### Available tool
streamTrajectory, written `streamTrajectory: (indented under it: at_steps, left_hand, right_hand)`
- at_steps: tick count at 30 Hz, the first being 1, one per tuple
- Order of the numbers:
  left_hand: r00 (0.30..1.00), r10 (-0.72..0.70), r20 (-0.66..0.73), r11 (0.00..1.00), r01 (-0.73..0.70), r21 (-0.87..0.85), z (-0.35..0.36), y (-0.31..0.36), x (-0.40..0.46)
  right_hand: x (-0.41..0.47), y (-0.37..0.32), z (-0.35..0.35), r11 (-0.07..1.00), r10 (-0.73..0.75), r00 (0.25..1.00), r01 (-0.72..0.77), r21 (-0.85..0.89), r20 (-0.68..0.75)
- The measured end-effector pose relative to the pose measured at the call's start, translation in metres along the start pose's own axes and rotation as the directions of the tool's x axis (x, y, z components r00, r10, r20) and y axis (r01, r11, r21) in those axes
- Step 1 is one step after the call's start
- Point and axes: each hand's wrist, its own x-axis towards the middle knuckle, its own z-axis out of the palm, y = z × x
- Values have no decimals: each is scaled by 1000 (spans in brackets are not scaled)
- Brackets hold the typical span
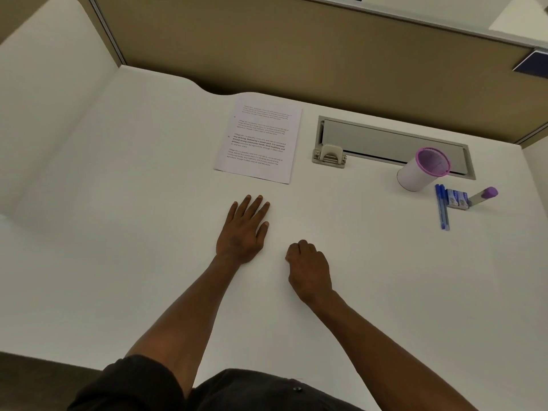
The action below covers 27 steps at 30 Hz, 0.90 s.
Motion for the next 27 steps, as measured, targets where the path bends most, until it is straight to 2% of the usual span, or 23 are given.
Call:
streamTrajectory:
  at_steps: [2,4,5,8,10,13,16,19,22,27]
  left_hand:
    - [1000,0,-3,1000,0,-7,-1,1,0]
    - [1000,1,-8,1000,-1,-10,-1,1,-1]
    - [1000,0,-11,1000,0,-8,-1,2,-1]
    - [1000,-2,-25,1000,2,-10,-1,2,-1]
    - [1000,-2,-22,1000,2,-5,-1,2,0]
    - [1000,-1,-9,1000,1,-6,-2,2,0]
    - [1000,-5,5,1000,5,-12,-3,2,0]
    - [1000,-11,25,1000,11,-8,-3,3,0]
    - [1000,-5,29,1000,5,-3,-3,5,0]
    - [995,-82,64,996,84,-22,-2,21,-1]
  right_hand:
    - [3,6,1,1000,0,999,0,3,37]
    - [6,13,-5,975,86,995,-95,199,56]
    - [6,17,-10,924,152,986,-168,345,73]
    - [0,35,-25,593,322,923,-371,714,212]
    - [-7,42,-34,387,346,877,-457,801,333]
    - [-14,47,-40,179,356,823,-526,832,443]
    - [-19,47,-44,-125,351,770,-525,842,533]
    - [-23,50,-50,-348,284,771,-472,810,571]
    - [-26,59,-57,-469,237,786,-422,776,571]
    - [-26,85,-69,-570,221,812,-342,747,541]
